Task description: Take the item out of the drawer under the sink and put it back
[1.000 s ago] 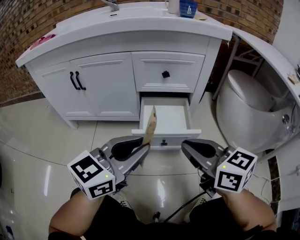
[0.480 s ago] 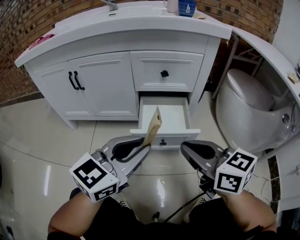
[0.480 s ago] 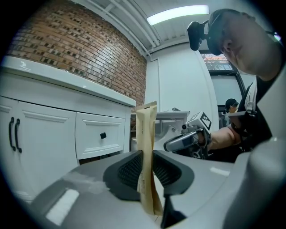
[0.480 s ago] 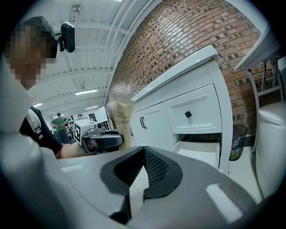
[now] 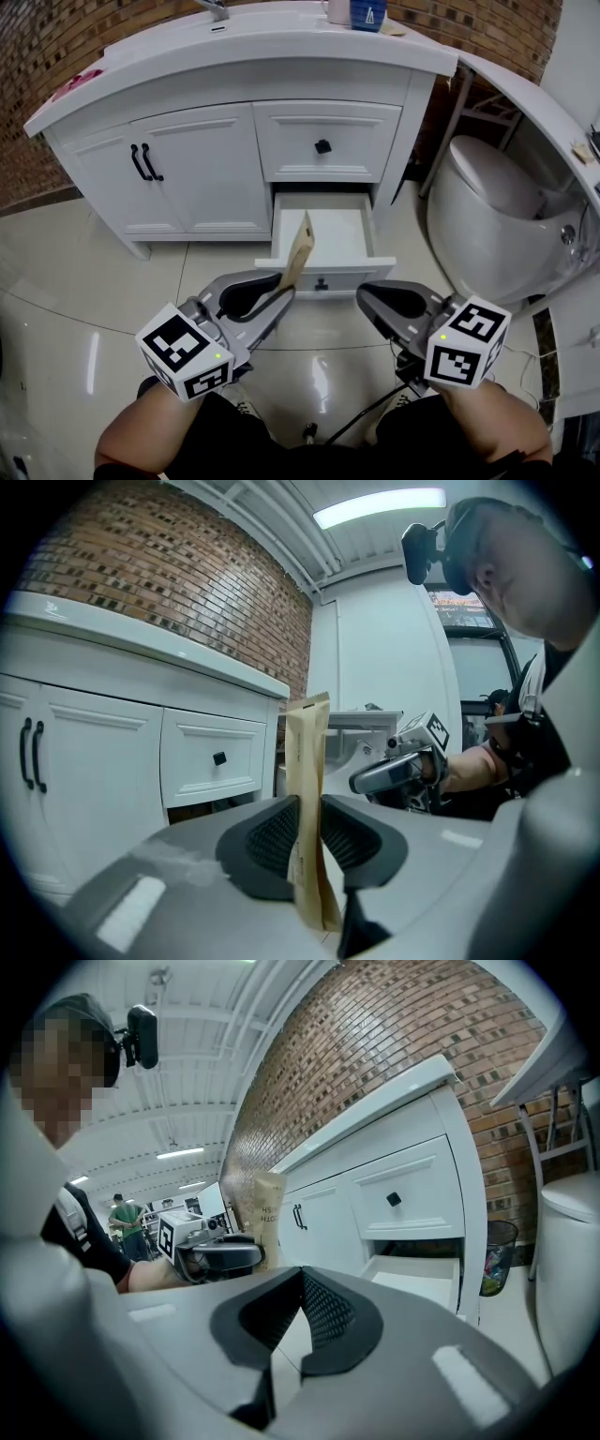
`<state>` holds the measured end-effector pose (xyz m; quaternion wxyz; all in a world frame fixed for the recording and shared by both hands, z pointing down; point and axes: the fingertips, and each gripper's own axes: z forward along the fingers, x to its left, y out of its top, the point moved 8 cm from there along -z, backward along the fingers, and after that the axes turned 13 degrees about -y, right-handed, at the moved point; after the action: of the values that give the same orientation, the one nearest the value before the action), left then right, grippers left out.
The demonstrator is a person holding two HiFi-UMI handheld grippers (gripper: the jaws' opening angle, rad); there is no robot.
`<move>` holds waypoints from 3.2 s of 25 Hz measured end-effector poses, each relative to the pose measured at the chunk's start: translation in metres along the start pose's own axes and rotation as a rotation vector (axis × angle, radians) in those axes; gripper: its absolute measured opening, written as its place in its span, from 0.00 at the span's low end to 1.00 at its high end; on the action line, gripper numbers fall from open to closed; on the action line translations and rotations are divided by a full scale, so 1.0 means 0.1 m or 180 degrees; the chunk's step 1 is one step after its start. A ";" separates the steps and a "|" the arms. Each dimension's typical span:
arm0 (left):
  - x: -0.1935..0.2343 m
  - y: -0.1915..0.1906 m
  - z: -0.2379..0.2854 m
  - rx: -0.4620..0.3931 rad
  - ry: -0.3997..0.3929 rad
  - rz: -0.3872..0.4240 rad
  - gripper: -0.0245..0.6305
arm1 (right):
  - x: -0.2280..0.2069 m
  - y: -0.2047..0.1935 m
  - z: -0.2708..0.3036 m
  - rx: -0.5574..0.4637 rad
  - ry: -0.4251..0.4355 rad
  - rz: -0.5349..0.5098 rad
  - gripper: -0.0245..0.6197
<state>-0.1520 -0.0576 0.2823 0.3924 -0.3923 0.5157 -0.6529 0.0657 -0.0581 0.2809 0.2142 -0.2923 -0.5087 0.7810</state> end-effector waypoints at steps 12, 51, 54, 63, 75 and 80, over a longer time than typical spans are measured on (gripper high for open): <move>0.03 -0.01 0.01 0.0045 0.0047 0.0029 0.16 | 0.02 -0.01 0.02 0.0026 0.0035 -0.0012 0.04; 1.84 0.00 1.60 0.1408 0.0376 0.1282 0.15 | -0.08 0.02 -0.13 -0.0007 0.0084 0.0057 0.04; 1.96 -0.20 1.81 0.1755 0.0334 0.1389 0.15 | -0.10 0.00 -0.12 0.0034 0.0102 0.0058 0.04; 2.15 -0.81 2.22 0.2713 0.0088 0.1783 0.15 | -0.20 0.01 -0.12 0.0051 0.0123 0.0115 0.04; 2.36 -1.19 2.40 0.3476 -0.0008 0.1967 0.17 | -0.27 -0.01 -0.10 0.0097 0.0083 0.0171 0.04; 2.40 -1.23 2.43 0.3431 0.0010 0.1947 0.18 | -0.26 -0.02 -0.08 0.0112 0.0106 0.0173 0.04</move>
<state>-0.0348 -0.3463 0.4676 0.7040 0.0277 0.2030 -0.6800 0.0903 -0.0682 0.2863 0.2063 -0.3151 -0.4832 0.7903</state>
